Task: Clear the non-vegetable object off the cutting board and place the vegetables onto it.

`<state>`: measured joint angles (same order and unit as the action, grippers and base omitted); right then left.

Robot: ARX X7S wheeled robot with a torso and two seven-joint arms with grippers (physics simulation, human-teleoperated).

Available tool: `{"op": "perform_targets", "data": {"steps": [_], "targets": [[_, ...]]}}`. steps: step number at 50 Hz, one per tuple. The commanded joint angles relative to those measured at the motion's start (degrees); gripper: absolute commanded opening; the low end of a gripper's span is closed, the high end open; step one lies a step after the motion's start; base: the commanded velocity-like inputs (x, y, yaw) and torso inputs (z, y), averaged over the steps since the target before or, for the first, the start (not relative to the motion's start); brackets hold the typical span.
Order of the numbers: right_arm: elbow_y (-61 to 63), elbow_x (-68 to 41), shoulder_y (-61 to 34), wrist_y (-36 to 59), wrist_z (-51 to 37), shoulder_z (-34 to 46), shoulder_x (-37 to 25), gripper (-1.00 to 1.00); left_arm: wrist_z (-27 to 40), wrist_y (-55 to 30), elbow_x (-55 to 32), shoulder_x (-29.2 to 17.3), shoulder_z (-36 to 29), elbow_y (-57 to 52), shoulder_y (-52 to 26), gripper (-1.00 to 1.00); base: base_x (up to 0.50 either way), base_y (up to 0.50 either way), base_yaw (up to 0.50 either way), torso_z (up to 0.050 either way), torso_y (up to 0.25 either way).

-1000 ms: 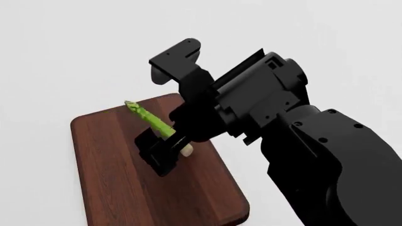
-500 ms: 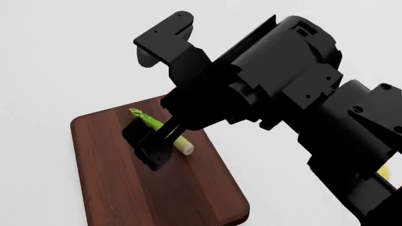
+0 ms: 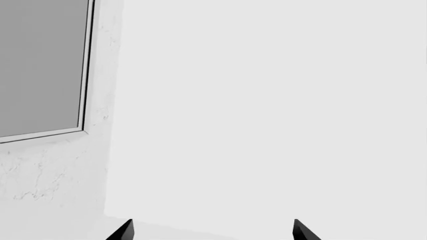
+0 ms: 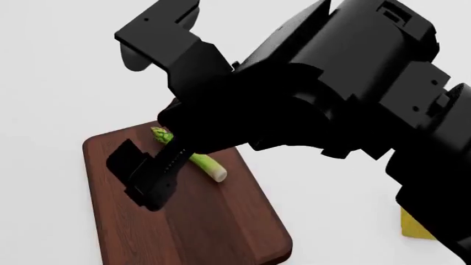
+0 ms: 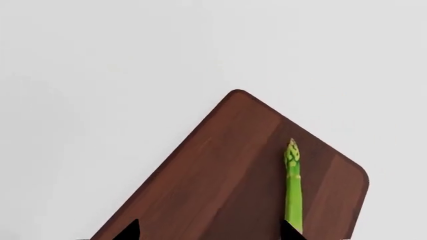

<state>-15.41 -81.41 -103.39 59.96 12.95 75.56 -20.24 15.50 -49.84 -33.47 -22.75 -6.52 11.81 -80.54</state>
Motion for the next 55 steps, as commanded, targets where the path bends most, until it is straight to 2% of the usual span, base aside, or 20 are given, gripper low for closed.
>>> {"op": "perform_targets", "data": {"steps": [1,12,25,30,43,55], "targets": [[4.2,-1.9,1.2,-1.7,-2.1,-2.2,0.3,1.0,0.1,-0.1,-0.1,0.0,-0.2,-0.2,-0.1,1.0,0.0,0.0,0.0,0.0,0.0],[5.3,-0.9,2.7,-4.7,-1.4,-2.7,1.8,1.0,0.1,-0.1,-0.3,-0.3,-0.2,-0.8,0.6,1.0,0.0,0.0,0.0,0.0,0.0],[21.4,-13.8,3.2,-3.4,-18.6,-8.4,-2.0,1.0,0.1,0.3,-0.3,-0.2,-0.4,-0.5,1.0,1.0,0.0,0.0,0.0,0.0,0.0],[23.7,-16.8,3.6,-3.9,-20.4,-9.5,-1.7,1.0,0.1,0.1,-0.5,-0.2,-0.5,-0.5,0.7,1.0,0.0,0.0,0.0,0.0,0.0],[21.5,-12.4,7.9,-7.8,-14.2,-8.8,1.3,1.0,0.2,-0.1,-0.6,-0.6,-0.4,-0.5,0.1,1.0,0.0,0.0,0.0,0.0,0.0],[19.4,-12.6,9.1,-7.9,-11.5,-7.9,3.3,1.0,0.4,-0.2,-0.9,-0.6,-0.4,-0.7,0.2,1.0,0.0,0.0,0.0,0.0,0.0]]}}
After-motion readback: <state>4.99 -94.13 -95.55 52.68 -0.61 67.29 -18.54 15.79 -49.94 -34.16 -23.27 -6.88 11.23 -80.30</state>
